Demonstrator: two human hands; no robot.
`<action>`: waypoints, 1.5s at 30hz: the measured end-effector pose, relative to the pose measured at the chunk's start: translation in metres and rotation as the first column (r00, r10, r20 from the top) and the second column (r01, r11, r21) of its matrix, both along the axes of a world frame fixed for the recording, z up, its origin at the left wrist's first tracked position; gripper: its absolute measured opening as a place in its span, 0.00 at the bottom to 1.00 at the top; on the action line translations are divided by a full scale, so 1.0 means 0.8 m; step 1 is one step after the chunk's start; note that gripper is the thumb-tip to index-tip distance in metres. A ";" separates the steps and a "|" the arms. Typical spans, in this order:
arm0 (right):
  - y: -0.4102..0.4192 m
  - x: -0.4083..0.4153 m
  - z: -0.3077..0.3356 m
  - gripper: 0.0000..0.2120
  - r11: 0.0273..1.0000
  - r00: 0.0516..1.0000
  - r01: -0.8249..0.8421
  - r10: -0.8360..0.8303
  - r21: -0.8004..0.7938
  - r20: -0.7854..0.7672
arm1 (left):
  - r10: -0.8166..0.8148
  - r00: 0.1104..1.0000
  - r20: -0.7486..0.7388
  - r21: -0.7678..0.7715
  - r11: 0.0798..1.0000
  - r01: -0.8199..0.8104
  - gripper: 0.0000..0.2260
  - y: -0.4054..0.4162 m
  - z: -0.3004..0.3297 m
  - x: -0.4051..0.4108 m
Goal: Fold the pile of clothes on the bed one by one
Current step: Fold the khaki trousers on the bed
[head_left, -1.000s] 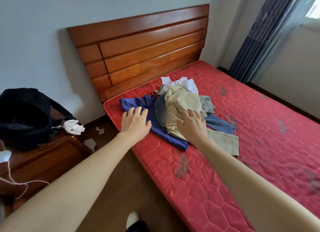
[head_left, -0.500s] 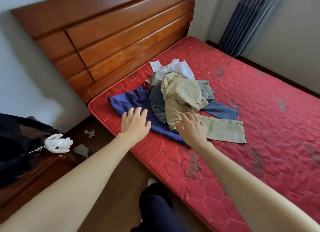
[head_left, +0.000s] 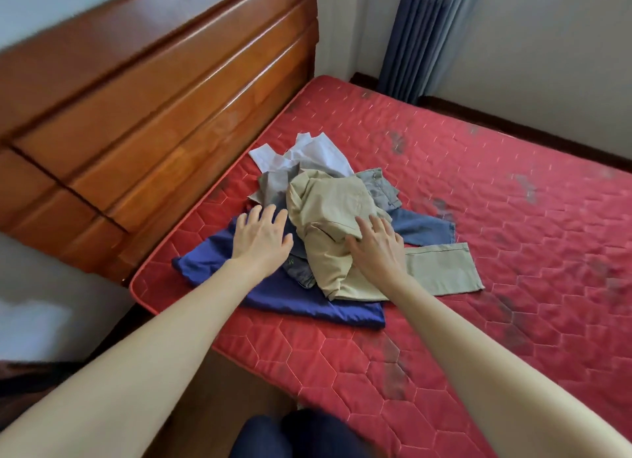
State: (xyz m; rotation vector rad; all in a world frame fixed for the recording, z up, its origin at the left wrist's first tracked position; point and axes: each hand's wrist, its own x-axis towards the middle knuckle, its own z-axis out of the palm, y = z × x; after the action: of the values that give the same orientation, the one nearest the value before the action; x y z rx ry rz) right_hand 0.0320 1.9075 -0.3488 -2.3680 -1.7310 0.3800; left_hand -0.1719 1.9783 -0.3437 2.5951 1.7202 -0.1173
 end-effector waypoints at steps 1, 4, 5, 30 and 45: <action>0.005 0.004 -0.003 0.24 1.000 1.000 0.024 -0.024 -0.002 -0.004 | -0.029 1.000 -0.004 -0.005 1.000 0.029 0.23 0.010 -0.003 0.008; 0.015 0.013 -0.020 0.24 0.995 0.995 0.095 -0.096 -0.033 -0.023 | -0.119 0.993 -0.017 -0.039 0.992 0.118 0.23 0.039 -0.019 0.030; 0.016 0.014 -0.028 0.24 0.991 0.992 0.120 -0.121 -0.052 -0.026 | -0.148 0.989 -0.027 -0.056 0.988 0.146 0.23 0.048 -0.025 0.036; 0.174 0.102 -0.236 0.24 0.798 0.816 0.569 -0.578 -0.198 0.015 | -0.706 0.708 -0.033 -0.150 0.704 0.695 0.22 0.336 -0.216 0.265; 0.248 0.193 -0.465 0.28 0.749 0.751 0.606 -0.650 -0.270 -0.117 | -0.734 0.646 -0.211 -0.205 0.679 0.705 0.27 0.446 -0.449 0.409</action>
State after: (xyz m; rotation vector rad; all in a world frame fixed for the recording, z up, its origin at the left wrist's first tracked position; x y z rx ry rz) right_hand 0.1863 2.1055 -0.7209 -2.7597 -0.7359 0.6864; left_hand 0.1554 2.3354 -0.7031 3.1131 0.5443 -0.5926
